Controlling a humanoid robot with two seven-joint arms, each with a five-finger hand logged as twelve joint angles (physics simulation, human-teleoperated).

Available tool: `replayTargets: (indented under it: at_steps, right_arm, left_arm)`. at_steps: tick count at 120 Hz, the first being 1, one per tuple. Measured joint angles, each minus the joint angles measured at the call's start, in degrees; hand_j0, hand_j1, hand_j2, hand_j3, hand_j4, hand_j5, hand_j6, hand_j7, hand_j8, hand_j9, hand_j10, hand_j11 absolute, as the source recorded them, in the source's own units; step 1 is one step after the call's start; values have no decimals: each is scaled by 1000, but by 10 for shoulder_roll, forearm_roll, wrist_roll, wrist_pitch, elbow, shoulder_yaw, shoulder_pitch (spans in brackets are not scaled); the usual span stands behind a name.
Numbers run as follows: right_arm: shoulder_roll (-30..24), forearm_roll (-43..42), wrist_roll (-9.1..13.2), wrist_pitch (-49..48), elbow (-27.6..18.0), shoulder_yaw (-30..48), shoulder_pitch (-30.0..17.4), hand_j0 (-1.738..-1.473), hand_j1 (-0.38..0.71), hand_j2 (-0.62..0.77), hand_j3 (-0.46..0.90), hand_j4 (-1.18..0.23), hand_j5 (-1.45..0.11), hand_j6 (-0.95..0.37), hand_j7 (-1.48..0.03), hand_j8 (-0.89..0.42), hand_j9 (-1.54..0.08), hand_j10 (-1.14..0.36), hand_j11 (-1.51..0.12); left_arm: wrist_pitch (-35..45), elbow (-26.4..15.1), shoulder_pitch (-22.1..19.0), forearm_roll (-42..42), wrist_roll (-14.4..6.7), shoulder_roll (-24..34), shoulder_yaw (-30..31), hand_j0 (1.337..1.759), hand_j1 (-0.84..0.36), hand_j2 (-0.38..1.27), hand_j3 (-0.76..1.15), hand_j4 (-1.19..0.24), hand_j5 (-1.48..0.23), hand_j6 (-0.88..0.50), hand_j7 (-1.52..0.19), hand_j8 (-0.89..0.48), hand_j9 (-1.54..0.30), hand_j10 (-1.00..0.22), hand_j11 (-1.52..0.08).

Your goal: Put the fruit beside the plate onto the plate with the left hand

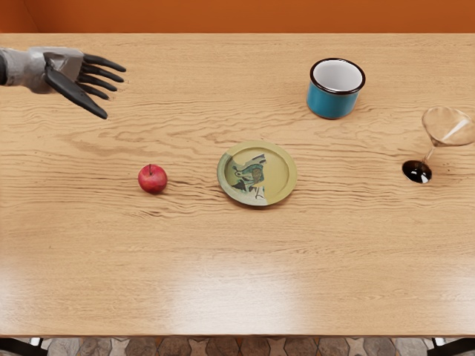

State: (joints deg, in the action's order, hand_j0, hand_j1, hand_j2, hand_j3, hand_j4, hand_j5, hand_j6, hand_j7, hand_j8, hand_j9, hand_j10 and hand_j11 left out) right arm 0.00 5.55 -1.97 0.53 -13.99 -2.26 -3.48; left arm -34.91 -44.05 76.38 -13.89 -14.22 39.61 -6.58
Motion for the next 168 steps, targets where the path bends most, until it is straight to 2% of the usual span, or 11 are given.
replayTargets:
  at_steps: [21,40,50,62,67,82,89,101,117,141,168]
  right_arm:
    - [0,-1,2,2,3,0,0,-1658,-310,-7,0,-32,-42,-32,-42,-32,-42,-32,-42]
    - [0,-1,2,3,4,1,0,-1658,-310,-7,0,-32,-42,-32,-42,-32,-42,-32,-42]
    - [0,-1,2,3,4,1,0,-1658,-310,-7,0,-32,-42,-32,-42,-32,-42,-32,-42]
    - [0,-1,2,3,4,1,0,-1658,-310,-7,0,-32,-42,-32,-42,-32,-42,-32,-42]
    - [0,-1,2,3,5,1,0,-1658,-310,-7,0,-32,-42,-32,-42,-32,-42,-32,-42]
    - [0,-1,2,3,5,1,0,-1658,-310,-7,0,-32,-42,-32,-42,-32,-42,-32,-42]
    - [0,-1,2,3,5,1,0,-1658,-310,-7,0,-32,-42,-32,-42,-32,-42,-32,-42]
    - [0,-1,2,3,5,1,0,-1658,-310,-7,0,-32,-42,-32,-42,-32,-42,-32,-42]
    - [0,-1,2,3,5,1,0,-1658,-310,-7,0,-32,-42,-32,-42,-32,-42,-32,-42]
    - [0,-1,2,3,5,1,0,-1658,-311,-7,0,-32,-41,-32,-41,-32,-41,-32,-41]
    - [0,-1,2,3,5,1,0,-1658,-310,-7,0,-32,-42,-32,-42,-32,-42,-32,-42]
  left_arm:
    - [-1,7,-17,-5,0,6,0,1658,54,48,5,-249,-321,-249,-321,-246,-325,-247,-319]
    - [3,7,-26,-105,0,8,0,1658,53,49,2,-249,-322,-250,-322,-248,-324,-248,-321]
    - [46,4,-42,-137,2,-1,4,1658,52,50,1,-250,-323,-250,-323,-249,-324,-249,-322]
    - [141,-41,-25,-182,3,-12,45,1658,34,54,1,-265,-343,-266,-343,-265,-343,-265,-342]
    - [200,-67,6,-193,3,-24,88,1658,28,55,1,-269,-349,-269,-349,-269,-349,-268,-348]
    - [370,-153,45,-203,3,-48,215,1658,20,56,0,-277,-358,-278,-358,-277,-359,-277,-358]
    - [432,-195,75,-195,3,-70,271,1658,16,57,0,-280,-362,-280,-362,-280,-362,-279,-361]
    - [485,-267,96,-168,2,-73,324,1658,13,58,0,-283,-366,-283,-366,-283,-366,-282,-365]
    - [508,-335,111,-132,0,-93,348,1658,10,58,0,-285,-369,-286,-369,-285,-369,-285,-368]
    - [514,-373,117,-108,-2,-107,361,1658,4,59,0,-289,-375,-290,-375,-290,-375,-289,-374]
    - [574,-360,117,-103,-1,-147,392,1658,-33,65,0,-320,-415,-320,-415,-320,-415,-320,-415]
